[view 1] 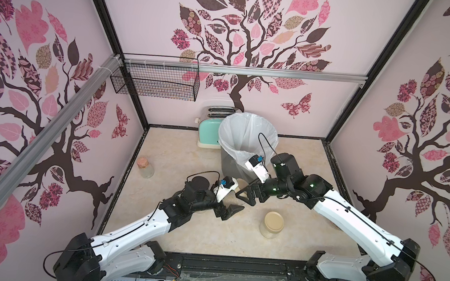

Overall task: Empty moldy rice from jars
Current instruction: Unscrew the lid from the jar.

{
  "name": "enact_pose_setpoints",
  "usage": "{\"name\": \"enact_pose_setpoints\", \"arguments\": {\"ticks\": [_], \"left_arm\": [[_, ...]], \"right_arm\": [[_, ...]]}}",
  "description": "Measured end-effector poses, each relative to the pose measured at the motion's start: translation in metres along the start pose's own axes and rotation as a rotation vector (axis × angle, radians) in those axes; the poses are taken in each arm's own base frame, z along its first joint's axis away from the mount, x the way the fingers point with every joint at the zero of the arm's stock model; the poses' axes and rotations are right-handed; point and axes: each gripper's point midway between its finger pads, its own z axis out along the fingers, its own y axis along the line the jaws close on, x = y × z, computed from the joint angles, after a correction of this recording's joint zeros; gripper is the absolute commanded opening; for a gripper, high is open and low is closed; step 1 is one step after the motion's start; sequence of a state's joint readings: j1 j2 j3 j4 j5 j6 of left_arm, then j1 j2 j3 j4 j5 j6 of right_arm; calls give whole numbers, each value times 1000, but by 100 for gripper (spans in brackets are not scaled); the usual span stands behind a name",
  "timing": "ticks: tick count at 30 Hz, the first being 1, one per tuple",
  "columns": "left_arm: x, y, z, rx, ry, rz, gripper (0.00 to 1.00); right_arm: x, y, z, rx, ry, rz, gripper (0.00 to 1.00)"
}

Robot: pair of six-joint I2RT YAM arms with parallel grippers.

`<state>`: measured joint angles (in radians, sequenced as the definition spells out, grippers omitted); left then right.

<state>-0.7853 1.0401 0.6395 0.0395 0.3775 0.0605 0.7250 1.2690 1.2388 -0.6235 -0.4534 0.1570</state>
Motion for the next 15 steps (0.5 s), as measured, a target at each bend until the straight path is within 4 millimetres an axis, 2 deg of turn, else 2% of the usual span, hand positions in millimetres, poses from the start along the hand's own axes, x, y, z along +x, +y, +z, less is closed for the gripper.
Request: {"name": "enact_pose_setpoints", "arguments": {"ticks": [15], "left_arm": [[-5,-2,-1,8,-21,8,70]], "right_arm": [[-3,10,0,-56,-8,-5,91]]}}
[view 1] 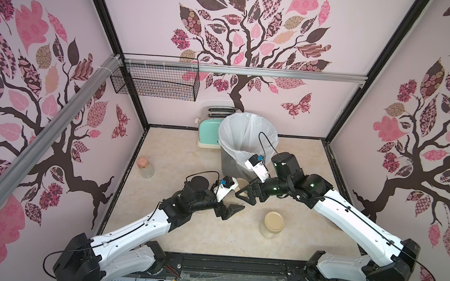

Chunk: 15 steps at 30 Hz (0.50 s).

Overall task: Empty moldy rice from jars
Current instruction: Unscrew the lid from the jar.

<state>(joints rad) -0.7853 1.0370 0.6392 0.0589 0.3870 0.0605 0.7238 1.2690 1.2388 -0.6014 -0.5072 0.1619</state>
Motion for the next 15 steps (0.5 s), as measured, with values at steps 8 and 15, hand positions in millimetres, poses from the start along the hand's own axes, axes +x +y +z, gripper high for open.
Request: {"name": "enact_pose_setpoints", "arguments": {"ticks": [8,15], "left_arm": [[-1,0,-1,1,-4,-3,69],[0,-1,-1,7,0,-10,68]], "right_arm": [[-2,0,0,-15,-9,3,84],[0,1,0,-34,-12,-3,80]]}}
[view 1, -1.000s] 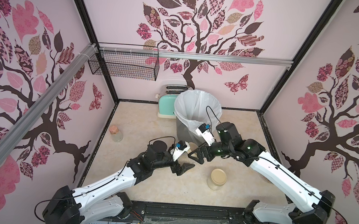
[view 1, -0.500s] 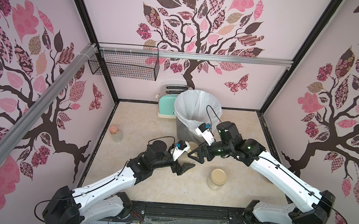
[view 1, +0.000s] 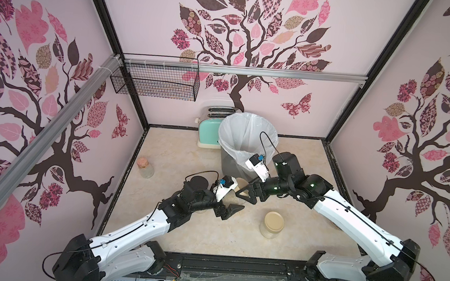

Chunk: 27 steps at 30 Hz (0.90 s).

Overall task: Empty moldy rice from jars
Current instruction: Unscrew the lid from the jar.

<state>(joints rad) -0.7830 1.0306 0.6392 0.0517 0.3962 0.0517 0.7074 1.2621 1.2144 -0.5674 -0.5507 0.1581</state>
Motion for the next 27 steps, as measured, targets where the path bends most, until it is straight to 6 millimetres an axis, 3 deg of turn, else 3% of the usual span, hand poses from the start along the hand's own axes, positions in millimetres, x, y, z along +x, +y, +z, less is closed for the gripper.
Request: {"name": "enact_pose_setpoints", "arguments": {"ticks": [10,27], "left_arm": [[3,-14,-2,80,18,-35,67],[-21,-43,-16,232,-1,-67,67]], "right_arm": [[9,9,-3,-72,-2,-95,79],[5,43,-24,-214,-106,-380,83]]}}
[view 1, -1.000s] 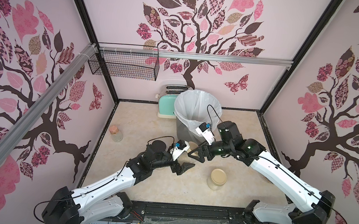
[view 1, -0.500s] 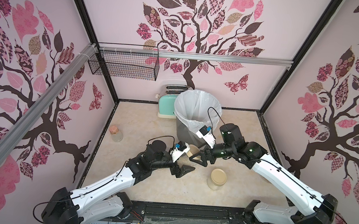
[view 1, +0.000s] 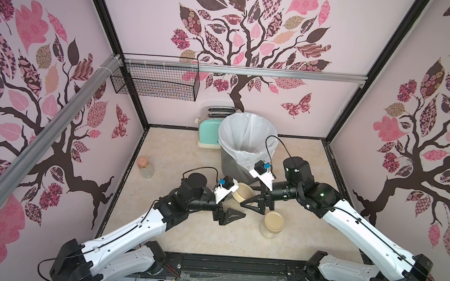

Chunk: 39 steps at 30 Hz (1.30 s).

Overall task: Empty moldy rice from jars
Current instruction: Unscrew the lid from the jar.

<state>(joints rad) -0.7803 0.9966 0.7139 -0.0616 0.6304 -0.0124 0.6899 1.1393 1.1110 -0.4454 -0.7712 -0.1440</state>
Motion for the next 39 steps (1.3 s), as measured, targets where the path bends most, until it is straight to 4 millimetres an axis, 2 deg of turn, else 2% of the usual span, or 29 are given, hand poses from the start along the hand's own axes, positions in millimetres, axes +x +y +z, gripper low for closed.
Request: {"name": "enact_pose_setpoints", "arguments": {"ticks": [5,10,20,28,39], "left_arm": [[0,-1,0,5,3,8,66],[-1,-1,0,1,2,17,65],[-5,7,0,-48,-13,34,65],[-3,23,-1,-139,-9,53,65],[-2,42,-3,-249,-27,87,64]], "right_arm": [[0,3,0,-16,-2,-45,87],[-2,5,1,-23,-6,-72,99],[-7,1,-2,30,-22,-41,99],[-6,-11,0,83,-4,55,100],[-15,-23,-4,160,-1,159,100]]}}
